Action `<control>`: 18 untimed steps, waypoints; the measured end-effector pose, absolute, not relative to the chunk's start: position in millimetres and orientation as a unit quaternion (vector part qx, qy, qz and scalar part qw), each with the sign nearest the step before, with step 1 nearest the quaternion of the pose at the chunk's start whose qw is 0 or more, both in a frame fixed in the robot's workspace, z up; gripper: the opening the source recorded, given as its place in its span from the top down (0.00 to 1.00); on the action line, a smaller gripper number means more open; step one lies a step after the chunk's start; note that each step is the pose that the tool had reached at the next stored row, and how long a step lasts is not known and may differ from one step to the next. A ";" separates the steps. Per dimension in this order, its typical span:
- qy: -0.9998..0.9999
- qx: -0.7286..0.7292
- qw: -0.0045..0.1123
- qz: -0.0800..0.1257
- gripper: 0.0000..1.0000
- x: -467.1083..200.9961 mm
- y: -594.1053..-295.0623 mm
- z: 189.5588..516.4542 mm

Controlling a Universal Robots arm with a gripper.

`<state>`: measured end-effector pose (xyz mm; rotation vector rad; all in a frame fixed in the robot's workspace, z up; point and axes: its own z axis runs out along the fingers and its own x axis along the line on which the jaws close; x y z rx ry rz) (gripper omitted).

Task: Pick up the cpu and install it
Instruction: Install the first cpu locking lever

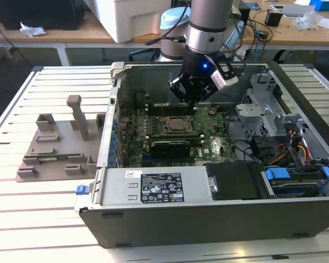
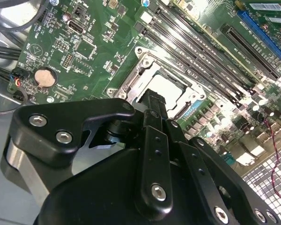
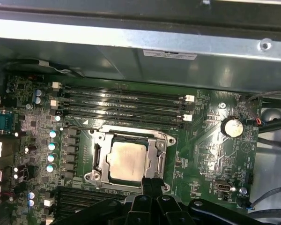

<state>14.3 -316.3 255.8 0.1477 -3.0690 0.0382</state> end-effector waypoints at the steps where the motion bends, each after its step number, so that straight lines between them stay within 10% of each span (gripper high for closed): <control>1: -0.998 0.048 0.034 0.012 0.89 13.2 -316.3 255.7; 18: -0.998 0.048 0.033 0.014 0.89 -2.0 -316.1 263.3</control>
